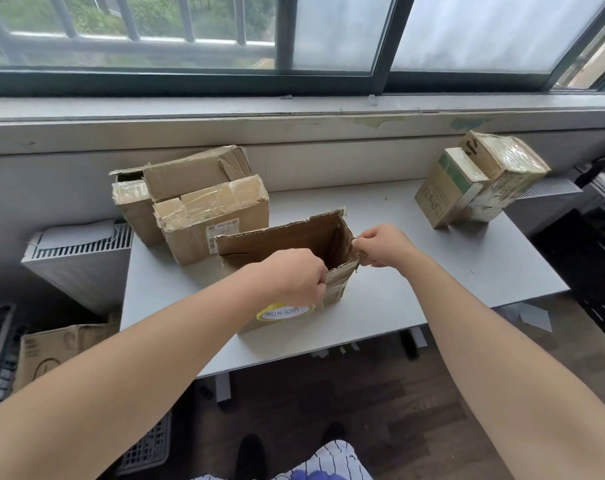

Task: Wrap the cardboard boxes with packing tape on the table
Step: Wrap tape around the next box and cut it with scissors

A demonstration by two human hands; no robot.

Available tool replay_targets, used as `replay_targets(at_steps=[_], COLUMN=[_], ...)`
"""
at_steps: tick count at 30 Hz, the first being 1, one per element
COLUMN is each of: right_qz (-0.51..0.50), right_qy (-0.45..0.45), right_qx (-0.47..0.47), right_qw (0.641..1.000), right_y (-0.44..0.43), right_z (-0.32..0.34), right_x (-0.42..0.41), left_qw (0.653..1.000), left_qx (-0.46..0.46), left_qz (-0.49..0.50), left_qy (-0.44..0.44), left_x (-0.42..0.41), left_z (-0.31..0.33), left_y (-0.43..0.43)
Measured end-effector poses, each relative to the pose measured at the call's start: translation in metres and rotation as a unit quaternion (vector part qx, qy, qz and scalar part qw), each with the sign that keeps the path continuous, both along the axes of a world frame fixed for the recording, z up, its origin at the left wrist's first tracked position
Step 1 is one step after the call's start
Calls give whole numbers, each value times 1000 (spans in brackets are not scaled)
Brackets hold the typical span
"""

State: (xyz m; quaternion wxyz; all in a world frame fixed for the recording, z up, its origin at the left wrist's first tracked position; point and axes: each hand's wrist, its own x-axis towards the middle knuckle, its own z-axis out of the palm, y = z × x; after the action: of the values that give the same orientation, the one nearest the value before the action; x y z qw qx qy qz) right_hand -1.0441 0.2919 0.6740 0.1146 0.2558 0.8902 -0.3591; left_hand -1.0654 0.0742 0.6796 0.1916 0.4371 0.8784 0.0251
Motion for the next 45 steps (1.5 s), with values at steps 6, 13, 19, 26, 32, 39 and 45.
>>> replay_targets(at_steps=[6,13,19,26,32,39,45], right_qz=[39,108,114,165,194,205,277], right_qy=[-33,-58,43,135,101,109,-38], right_qx=[20,151,128,235,304,314,251], right_qw=[998,981,984,948,927,921,927], right_y=[-8,-43,-40,-46,-47,-47,-51], right_z=[7,-11,-7,-24,-48,-57,-70], right_x=[-1,5,2,-6,-6,2,20], left_qw=[998,1000,999,996,998,993,991], left_qx=[-24,21,18,-2,39,-8,-9], left_qz=[-42,3,22,53,45,82,88], left_qy=[29,-14,-27,-74,-9,-85,-97], left_x=[19,5,-10,-16,-11,-14,-14], left_z=[-12,-9,-8,-10,-15,-29,-35], left_y=[3,-7,-20,-26,-37,-44,-42])
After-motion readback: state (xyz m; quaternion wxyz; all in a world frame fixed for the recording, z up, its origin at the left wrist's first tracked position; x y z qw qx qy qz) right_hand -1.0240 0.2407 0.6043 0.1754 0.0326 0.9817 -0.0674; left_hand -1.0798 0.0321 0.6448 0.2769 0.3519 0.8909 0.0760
